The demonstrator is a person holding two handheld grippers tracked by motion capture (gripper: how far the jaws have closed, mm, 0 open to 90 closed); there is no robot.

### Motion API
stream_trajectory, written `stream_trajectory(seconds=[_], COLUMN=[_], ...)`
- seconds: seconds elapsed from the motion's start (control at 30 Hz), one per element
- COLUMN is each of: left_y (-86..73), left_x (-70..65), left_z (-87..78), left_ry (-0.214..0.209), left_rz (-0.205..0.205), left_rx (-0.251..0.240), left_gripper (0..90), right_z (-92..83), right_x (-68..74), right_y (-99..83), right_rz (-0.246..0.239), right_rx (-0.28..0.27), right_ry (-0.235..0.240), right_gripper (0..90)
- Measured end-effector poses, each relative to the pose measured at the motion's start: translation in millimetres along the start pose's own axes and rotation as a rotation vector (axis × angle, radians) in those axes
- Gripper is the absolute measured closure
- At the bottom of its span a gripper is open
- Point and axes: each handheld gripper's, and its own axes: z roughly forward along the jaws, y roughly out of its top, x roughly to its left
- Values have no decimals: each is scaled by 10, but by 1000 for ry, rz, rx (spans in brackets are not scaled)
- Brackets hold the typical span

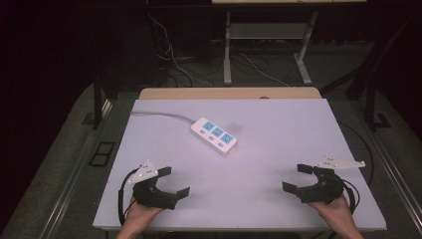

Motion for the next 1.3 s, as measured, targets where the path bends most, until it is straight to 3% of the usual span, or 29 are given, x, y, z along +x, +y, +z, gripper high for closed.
stream_trajectory(seconds=[0.6, 0.83, 1.2, 1.3], left_y=[2, 3, 28, 43], left_x=[0, 19, -7, -26], left_z=[14, 8, 5, 21], left_ry=[-21, -22, -33, -45], left_rz=[-6, 2, 2, 11], left_rx=[2, 33, 42, 74], left_gripper=[0, 0, 0, 0], right_z=[33, 30, 26, 17], right_x=[32, 43, 44, 37], right_y=[-36, -45, -56, -57], right_rz=[-6, -13, -10, -10], right_rx=[18, 26, 37, 36], right_ry=[13, 12, 16, 16], right_gripper=[9, 9, 9, 10])
